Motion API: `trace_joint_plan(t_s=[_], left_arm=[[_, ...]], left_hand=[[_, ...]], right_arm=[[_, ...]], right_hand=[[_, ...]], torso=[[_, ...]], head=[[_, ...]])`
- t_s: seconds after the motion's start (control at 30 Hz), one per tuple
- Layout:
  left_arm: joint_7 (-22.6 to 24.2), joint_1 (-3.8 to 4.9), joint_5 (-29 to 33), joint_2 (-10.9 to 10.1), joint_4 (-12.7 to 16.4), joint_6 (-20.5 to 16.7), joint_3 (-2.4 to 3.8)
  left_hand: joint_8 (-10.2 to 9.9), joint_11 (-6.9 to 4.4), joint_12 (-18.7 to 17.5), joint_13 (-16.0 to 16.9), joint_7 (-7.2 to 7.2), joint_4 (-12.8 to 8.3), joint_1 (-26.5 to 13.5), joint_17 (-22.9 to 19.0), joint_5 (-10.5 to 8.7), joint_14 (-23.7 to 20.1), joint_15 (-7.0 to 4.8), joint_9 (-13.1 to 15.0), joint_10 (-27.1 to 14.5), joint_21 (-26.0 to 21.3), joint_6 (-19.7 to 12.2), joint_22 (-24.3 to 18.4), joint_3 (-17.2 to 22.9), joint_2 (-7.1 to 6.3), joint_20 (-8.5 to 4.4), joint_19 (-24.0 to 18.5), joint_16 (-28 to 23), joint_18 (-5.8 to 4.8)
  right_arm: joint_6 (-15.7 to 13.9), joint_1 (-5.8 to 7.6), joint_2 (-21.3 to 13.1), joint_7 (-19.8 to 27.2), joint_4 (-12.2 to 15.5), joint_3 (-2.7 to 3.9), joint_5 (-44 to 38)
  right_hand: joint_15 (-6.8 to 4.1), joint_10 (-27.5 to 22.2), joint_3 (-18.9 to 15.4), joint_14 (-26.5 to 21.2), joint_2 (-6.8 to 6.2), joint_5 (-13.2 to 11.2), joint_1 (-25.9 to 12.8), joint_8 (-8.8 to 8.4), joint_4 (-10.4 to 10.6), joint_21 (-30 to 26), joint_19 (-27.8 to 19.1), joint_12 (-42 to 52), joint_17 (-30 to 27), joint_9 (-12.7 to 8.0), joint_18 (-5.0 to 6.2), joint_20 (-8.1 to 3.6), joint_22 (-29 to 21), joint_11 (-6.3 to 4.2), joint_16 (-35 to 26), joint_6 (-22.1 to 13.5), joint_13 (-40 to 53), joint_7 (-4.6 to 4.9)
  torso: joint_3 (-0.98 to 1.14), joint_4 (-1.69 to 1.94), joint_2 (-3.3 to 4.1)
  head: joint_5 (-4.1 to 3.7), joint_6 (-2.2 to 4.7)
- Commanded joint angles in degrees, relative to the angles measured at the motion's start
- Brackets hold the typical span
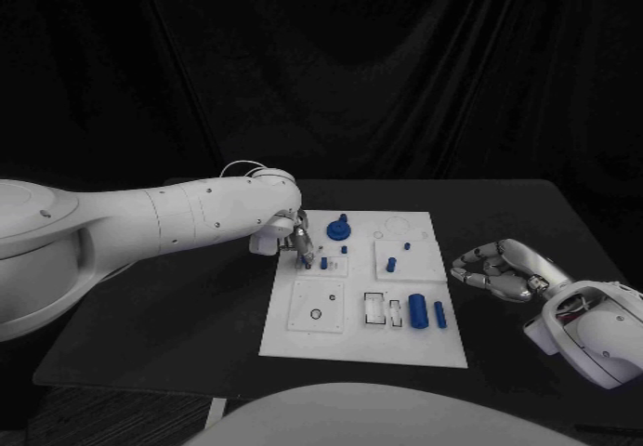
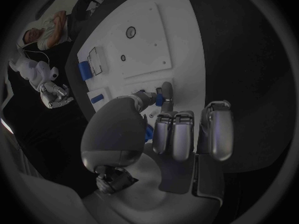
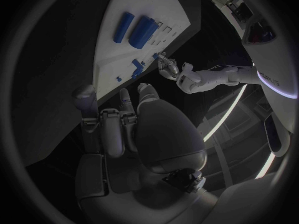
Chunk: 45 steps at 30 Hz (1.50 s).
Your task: Assemble the parts on the task board
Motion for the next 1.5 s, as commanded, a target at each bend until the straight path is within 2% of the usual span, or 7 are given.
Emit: trace_joint_plan(t_s=[0.03, 0.53, 1.07, 1.5], left_arm=[[0.1, -0.25, 0.5, 0.2, -0.2, 0.3, 0.05], [0.5, -0.99, 0.5, 0.6, -0.5, 1.9, 0.05], [-0.2, -1.09, 1.7, 0.5, -0.5, 2.8, 0.05], [-0.2, -1.09, 2.0, -0.5, 0.8, 1.7, 0.05]], left_hand=[[-0.3, 0.16, 0.2, 15.1, -0.26, -1.9, 0.4, 15.1, 0.05, 6.1, -0.13, 0.0, 6.1, -0.4, 0.1, 11.6, 1.6, 0.40, -0.02, 1.7, 0.2, 0.89], [-0.3, 0.16, 0.2, 15.1, -0.27, -2.1, 0.2, 15.1, -0.09, 6.1, -0.12, 0.1, 6.1, -0.6, 0.0, 11.5, 1.5, 0.41, -0.01, 1.6, 0.2, 0.93], [-0.3, 0.14, 0.2, 15.1, -0.31, -2.4, 0.0, 15.1, -0.17, 6.1, -0.12, 0.1, 6.1, -0.9, 0.1, 11.4, 1.5, 0.52, 0.01, 1.5, 0.2, 1.00], [-0.2, 0.07, 0.1, 15.0, -0.38, -3.3, -0.3, 15.1, 0.56, 6.1, -0.17, 0.3, 6.0, -1.3, 0.3, 11.3, 1.7, 0.94, -0.01, 1.4, 0.2, 1.07]], right_arm=[[0.2, -0.13, -0.1, -0.9, 0.1, 0.03, -0.1], [0.2, -0.13, -0.2, -1.0, 0.2, 0.03, -0.1], [0.3, -0.13, -0.1, -1.0, 0.1, 0.03, -0.1], [0.4, -0.13, -0.1, -1.0, 0.1, 0.03, -0.1]], right_hand=[[0.00, 3.2, 0.3, 2.3, -0.03, 0.2, 0.5, 0.32, -0.1, -0.3, -0.2, -0.2, 8.8, -0.1, 1.15, -0.03, 5.2, -0.07, -0.2, 0.1, 1.7, 0.04], [0.00, 3.2, 0.4, 2.3, -0.03, 0.2, 0.7, 0.32, -0.1, -0.3, -0.3, -0.2, 8.8, -0.1, 1.15, -0.03, 5.2, -0.06, -0.2, 0.1, 1.7, 0.04], [0.00, 3.2, 0.5, 2.3, 0.01, 0.2, 0.8, 0.33, -0.1, -0.3, -0.3, -0.2, 8.8, -0.1, 1.15, -0.03, 5.2, -0.07, -0.2, 0.1, 1.7, 0.04], [-0.01, 3.2, 0.7, 2.3, 0.06, 0.2, 1.0, 0.32, -0.1, -0.4, -0.3, -0.2, 8.8, -0.1, 1.15, -0.03, 5.2, -0.07, -0.2, 0.1, 1.7, 0.04]], torso=[[-0.01, -0.01, 0.01], [0.02, 0.00, 0.03], [0.01, 0.00, 0.03], [0.01, 0.04, 0.01]], head=[[-0.02, 0.01], [-0.05, 0.01], [0.13, 0.01], [0.09, 0.01]])
